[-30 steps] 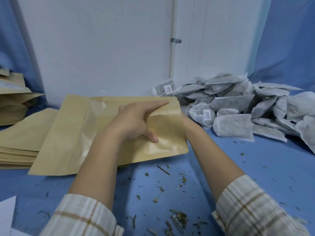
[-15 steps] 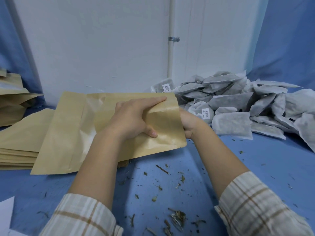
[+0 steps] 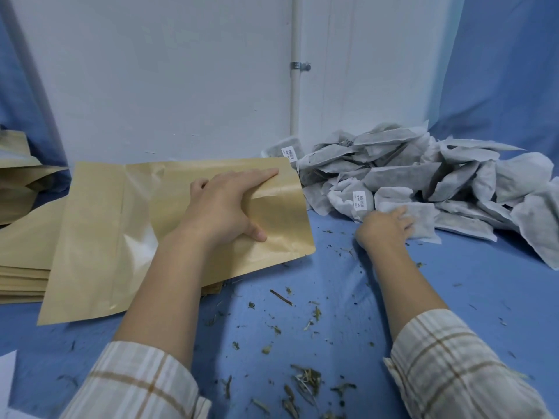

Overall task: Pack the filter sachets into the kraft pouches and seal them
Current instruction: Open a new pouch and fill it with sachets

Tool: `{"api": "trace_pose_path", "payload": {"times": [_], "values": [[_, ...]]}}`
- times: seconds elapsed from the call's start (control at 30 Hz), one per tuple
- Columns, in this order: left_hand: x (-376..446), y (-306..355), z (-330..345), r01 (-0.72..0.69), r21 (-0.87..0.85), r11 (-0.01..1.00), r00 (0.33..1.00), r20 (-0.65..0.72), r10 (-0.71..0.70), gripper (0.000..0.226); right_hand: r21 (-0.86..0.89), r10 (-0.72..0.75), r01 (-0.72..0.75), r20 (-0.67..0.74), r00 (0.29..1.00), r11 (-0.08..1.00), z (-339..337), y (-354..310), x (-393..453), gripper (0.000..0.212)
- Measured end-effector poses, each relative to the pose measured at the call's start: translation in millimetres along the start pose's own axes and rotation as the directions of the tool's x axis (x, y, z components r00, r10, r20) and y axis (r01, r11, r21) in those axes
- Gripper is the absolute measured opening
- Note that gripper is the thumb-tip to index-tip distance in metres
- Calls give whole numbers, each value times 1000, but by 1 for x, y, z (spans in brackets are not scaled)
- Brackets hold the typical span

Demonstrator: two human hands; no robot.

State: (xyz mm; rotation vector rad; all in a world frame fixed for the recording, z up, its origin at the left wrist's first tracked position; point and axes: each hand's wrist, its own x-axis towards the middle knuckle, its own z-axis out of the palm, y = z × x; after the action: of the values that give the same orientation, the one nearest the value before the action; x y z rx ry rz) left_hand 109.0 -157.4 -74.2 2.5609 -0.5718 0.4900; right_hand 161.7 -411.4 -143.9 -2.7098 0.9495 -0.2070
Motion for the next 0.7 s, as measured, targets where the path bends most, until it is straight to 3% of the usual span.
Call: {"api": "trace_pose_path", "payload": {"times": [0.07, 0.1, 0.17, 0.2, 0.27, 0.33, 0.37, 0.43, 0.53, 0.6, 0.7], "values": [[0, -1, 0, 0, -9, 1000, 1000, 1, 0, 101, 95, -90, 110, -198, 976, 989, -3, -2, -1, 37], [0, -1, 0, 1, -10, 1000, 1000, 2, -1, 102, 229, -85, 159, -302, 950, 960, -8, -4, -3, 32], [0, -2, -1, 8, -12, 1000, 1000, -9, -8, 102, 496, -14, 255, -439, 898, 830, -25, -11, -7, 30], [0, -3, -1, 14, -11, 1000, 1000, -19, -14, 102, 617, 22, 286, -442, 897, 733, -35, -14, -9, 29], [0, -4, -2, 24, -5, 1000, 998, -50, -24, 101, 867, 25, 296, -333, 942, 400, -53, -19, -11, 20], [0, -5, -2, 30, -3, 1000, 997, -74, -31, 101, 989, -138, 145, -140, 980, 20, -65, -20, -16, 8], [0, -5, -2, 32, -8, 999, 996, -81, -32, 102, 995, -251, 72, -87, 964, -68, -67, -21, -20, 9], [0, -5, -3, 23, -22, 999, 996, -84, -25, 102, 994, -444, -11, -39, 895, -109, -67, -24, -27, 15], [0, -3, -1, -4, -43, 999, 995, -101, 0, 100, 992, -677, -89, 8, 736, -86, -59, -33, -39, 12], [0, -2, 0, -17, -45, 999, 989, -146, 10, 96, 992, -765, -120, 45, 642, -42, -52, -41, -48, 16], [0, -4, -2, -13, -38, 999, 979, -202, 5, 95, 993, -797, -99, 106, 594, 58, -41, -51, -56, 33]]}}
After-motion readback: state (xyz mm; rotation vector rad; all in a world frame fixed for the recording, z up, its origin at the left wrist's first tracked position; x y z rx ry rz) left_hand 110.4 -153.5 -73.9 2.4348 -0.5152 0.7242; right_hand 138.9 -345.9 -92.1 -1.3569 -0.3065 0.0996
